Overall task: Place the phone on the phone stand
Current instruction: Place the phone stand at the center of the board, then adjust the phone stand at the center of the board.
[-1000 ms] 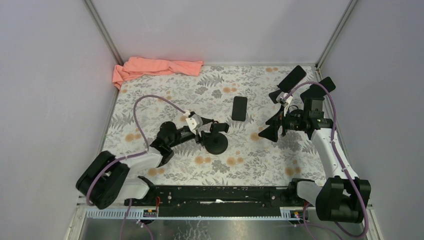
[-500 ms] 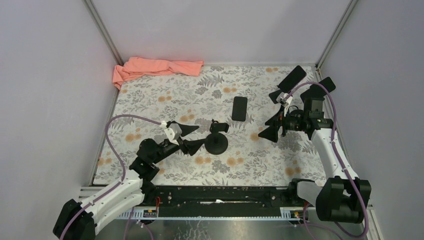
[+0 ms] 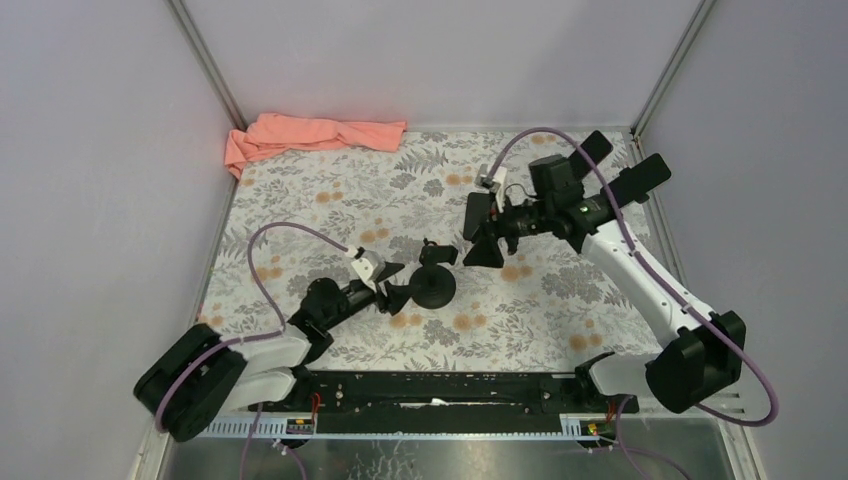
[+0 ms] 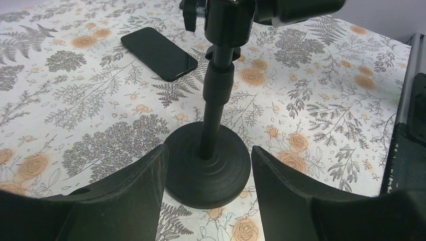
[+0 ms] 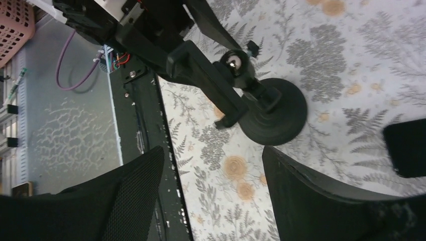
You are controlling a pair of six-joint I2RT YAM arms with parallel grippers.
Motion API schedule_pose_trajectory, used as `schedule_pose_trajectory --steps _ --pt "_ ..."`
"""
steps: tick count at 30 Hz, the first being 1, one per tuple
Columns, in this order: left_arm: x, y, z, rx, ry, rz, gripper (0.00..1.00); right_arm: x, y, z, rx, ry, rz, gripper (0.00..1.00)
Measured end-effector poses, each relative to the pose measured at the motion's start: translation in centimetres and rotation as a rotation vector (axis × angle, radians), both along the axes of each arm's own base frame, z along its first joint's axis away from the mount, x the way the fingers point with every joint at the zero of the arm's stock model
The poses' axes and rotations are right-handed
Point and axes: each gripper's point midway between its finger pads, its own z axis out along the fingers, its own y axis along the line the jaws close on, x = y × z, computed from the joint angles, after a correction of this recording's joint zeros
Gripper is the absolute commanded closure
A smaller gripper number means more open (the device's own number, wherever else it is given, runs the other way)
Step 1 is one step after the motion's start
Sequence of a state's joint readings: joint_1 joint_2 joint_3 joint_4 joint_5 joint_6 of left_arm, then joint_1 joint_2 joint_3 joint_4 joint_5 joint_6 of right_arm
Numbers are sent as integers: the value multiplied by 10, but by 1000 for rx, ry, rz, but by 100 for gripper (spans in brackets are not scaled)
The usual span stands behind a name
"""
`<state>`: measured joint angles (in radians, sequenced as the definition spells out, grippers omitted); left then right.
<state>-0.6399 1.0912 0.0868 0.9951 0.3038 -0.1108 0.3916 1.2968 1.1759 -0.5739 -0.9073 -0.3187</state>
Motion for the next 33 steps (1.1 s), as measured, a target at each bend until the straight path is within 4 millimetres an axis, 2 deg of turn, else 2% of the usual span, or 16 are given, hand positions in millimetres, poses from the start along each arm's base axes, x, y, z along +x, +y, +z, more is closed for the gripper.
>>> schedule_pose_trajectory --steps 4,8,11,17,22,25,27,29,33 --pt "8 -9 -12 10 13 2 34 -8 27 -15 -43 90 15 25" --pt "18 -18 -17 7 9 11 36 -5 32 -29 -85 148 -18 30" --pt "25 -23 -22 2 8 16 39 -5 34 -32 -95 166 -36 35" --pt "36 -32 -27 -15 11 18 46 2 43 -35 -100 201 -52 64" --pt "43 -41 -24 -34 2 6 52 6 44 -35 -104 217 -73 79" --pt "45 -49 -25 -38 5 -17 61 10 43 -36 -111 209 -94 88" --pt "45 -55 -28 -38 9 -42 72 12 42 -36 -118 204 -108 92" --pt "44 -60 -30 -30 -2 -61 81 16 42 -36 -124 194 -124 96" --pt "49 -65 -30 -36 -18 -68 93 23 38 -33 -151 165 -161 100"
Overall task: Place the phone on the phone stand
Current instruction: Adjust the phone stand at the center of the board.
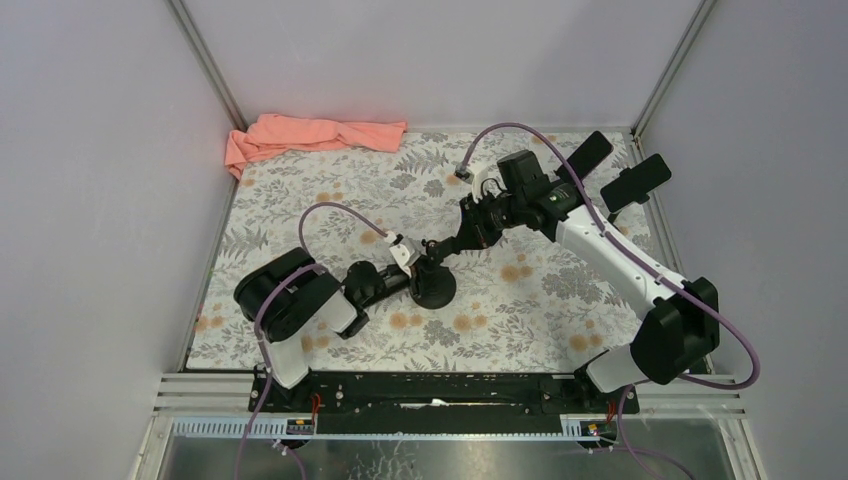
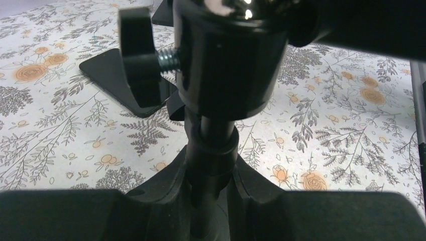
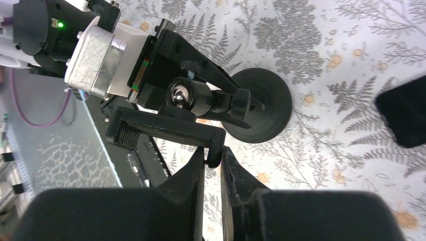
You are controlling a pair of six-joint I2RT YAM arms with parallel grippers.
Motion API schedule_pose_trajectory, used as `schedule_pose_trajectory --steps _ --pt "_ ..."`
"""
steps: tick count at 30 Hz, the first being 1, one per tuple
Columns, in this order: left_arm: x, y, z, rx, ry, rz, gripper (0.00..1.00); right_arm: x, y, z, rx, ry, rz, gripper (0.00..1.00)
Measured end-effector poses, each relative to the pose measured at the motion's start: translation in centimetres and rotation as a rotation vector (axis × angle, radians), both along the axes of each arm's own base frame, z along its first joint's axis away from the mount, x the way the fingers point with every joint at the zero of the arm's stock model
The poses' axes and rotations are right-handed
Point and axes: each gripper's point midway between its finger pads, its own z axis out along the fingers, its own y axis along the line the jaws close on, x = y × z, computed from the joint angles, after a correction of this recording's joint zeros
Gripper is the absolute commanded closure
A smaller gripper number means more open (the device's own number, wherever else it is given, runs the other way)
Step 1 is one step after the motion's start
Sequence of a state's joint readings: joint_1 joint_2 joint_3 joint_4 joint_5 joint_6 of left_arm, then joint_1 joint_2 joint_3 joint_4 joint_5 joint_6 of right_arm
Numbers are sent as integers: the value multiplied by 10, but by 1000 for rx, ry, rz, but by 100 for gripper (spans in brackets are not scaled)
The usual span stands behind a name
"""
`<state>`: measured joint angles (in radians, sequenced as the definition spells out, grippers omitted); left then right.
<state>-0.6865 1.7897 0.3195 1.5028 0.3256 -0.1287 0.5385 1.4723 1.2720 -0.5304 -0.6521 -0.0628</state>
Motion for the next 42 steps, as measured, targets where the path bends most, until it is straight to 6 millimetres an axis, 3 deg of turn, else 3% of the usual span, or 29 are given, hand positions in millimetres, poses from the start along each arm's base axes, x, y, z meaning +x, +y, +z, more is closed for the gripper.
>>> schedule_pose_trajectory --steps 6,16,20,25,27,34,42 --pt "13 -12 1 -4 -11 -20 98 17 -12 6 -83 -89 -51 100" --pt "36 -25 5 -38 27 -117 98 44 -28 16 -202 -279 -106 100" --pt "42 -28 6 -32 46 -154 95 51 -29 20 -239 -348 -114 100" --pt "43 -27 6 -31 59 -178 84 52 -27 22 -243 -364 -109 98" --pt "42 -26 6 -31 60 -189 76 50 -25 23 -232 -358 -99 95" --pt "37 -22 2 -27 78 -206 56 39 -18 21 -170 -331 -48 67" --pt "29 5 -17 13 175 -129 37 4 -6 64 -1 -367 64 41"
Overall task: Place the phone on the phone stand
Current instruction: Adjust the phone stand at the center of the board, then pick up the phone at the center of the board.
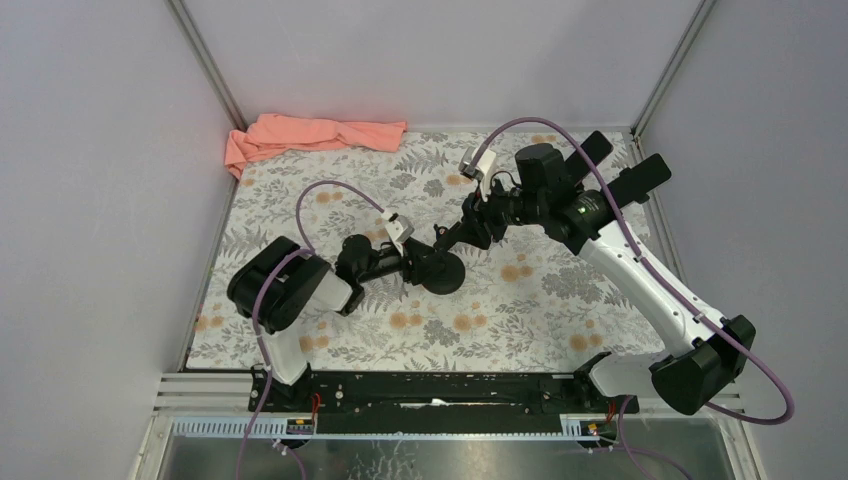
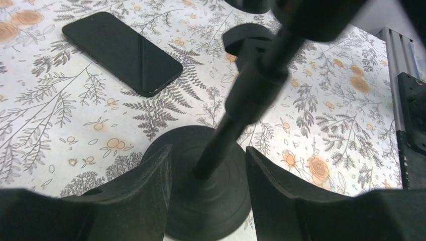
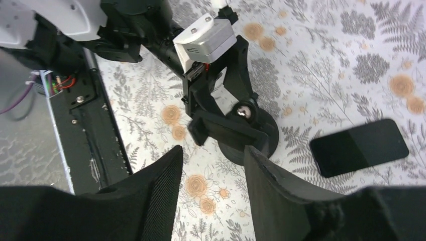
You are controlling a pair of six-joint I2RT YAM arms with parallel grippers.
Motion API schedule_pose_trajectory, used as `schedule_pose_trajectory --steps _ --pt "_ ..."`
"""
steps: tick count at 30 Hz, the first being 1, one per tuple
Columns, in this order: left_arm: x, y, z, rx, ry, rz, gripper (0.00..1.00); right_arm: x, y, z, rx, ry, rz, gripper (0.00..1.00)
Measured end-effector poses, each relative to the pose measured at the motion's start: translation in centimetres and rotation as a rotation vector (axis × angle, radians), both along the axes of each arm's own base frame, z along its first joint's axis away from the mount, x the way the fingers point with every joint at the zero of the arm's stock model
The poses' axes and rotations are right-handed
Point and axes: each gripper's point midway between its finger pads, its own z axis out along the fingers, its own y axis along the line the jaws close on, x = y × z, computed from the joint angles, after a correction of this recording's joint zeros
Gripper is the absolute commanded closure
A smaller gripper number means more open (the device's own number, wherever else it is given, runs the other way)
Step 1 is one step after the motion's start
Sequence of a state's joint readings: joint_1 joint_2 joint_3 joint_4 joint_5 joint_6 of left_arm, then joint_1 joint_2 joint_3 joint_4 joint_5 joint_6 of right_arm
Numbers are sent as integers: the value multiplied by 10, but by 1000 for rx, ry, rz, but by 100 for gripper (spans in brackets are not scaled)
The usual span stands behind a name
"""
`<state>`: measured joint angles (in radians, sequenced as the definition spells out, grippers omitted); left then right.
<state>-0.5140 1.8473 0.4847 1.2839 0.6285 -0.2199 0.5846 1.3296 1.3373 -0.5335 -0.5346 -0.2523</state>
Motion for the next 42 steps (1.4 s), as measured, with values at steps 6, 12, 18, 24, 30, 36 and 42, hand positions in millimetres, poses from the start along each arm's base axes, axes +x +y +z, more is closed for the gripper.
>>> schedule_pose_trajectory --steps 6,12,18,24,30,36,42 --pt "-17 19 19 -11 -31 45 31 -14 -5 21 85 -12 75 27" --pt "-36 36 65 -62 -81 96 4 -10 -39 23 152 -2 28 21" --pt "-46 54 141 -101 -161 163 1 -4 -62 17 183 -6 -41 4" --pt "-56 75 214 -84 -256 238 1 11 -69 11 172 -10 -99 0" --pt "-53 99 223 26 -245 346 1 45 -75 -14 107 45 -221 0" --pt "-53 125 179 162 -226 442 1 83 -75 -43 41 144 -313 0" --pt "-55 144 142 245 -212 507 1 127 -73 -72 -63 191 -459 0"
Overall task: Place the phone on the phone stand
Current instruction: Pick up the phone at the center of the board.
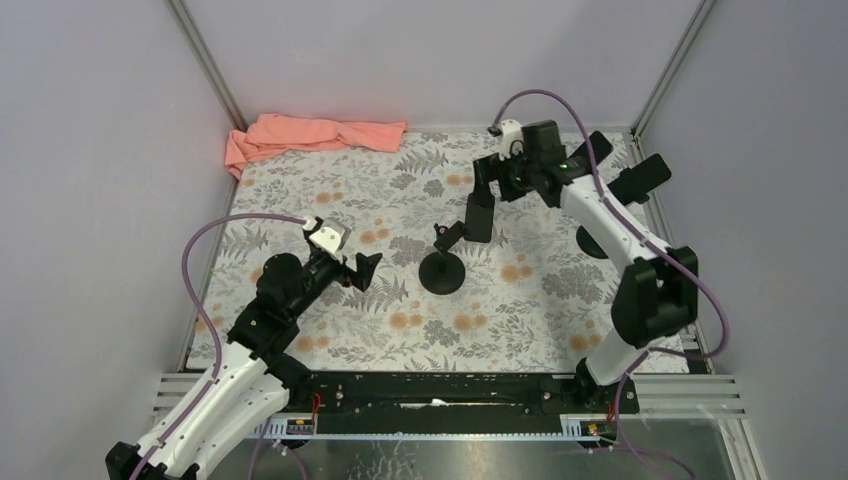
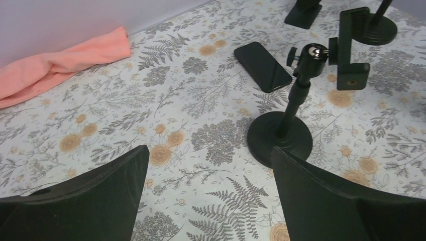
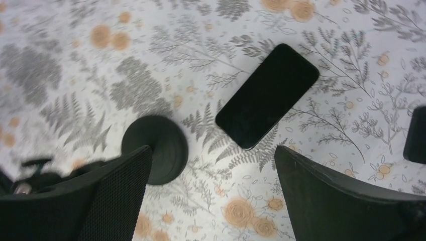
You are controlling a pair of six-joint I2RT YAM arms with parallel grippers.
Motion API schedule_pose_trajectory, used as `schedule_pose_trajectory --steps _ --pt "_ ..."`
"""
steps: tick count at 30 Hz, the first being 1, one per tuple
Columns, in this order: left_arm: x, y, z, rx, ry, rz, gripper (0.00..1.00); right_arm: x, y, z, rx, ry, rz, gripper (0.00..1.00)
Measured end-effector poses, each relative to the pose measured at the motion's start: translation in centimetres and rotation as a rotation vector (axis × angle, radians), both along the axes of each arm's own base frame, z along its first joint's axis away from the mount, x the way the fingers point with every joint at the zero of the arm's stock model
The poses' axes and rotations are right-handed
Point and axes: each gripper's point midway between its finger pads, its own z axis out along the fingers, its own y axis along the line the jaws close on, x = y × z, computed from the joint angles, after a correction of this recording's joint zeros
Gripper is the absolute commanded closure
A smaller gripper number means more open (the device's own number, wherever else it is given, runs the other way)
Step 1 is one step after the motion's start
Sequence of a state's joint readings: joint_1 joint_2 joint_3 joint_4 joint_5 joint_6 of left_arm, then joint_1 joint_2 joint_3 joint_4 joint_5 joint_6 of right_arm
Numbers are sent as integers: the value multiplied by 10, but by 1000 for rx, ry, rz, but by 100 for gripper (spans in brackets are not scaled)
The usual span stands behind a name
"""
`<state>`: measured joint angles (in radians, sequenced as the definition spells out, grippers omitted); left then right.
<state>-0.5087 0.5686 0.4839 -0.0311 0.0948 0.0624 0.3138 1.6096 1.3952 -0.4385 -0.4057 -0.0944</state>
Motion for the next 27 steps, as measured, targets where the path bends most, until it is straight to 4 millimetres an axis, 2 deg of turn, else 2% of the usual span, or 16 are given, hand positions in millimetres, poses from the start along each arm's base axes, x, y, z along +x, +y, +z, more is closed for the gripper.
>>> schedule_pose_trajectory --steps 3,6,9,14,21,27 --pt "3 5 -3 20 6 28 1 18 11 -19 -69 28 -88 0" --pt "6 7 -8 44 23 43 1 28 19 -42 -140 58 -183 0" --pt "7 10 -16 69 47 55 1 38 20 -66 -213 83 -291 0" --pt "7 12 -15 77 39 65 1 53 12 -92 -277 130 -417 0" --pt "8 13 -15 85 35 69 1 61 12 -121 -309 199 -477 0" --pt "8 13 -15 85 36 69 1 59 13 -142 -335 255 -492 0"
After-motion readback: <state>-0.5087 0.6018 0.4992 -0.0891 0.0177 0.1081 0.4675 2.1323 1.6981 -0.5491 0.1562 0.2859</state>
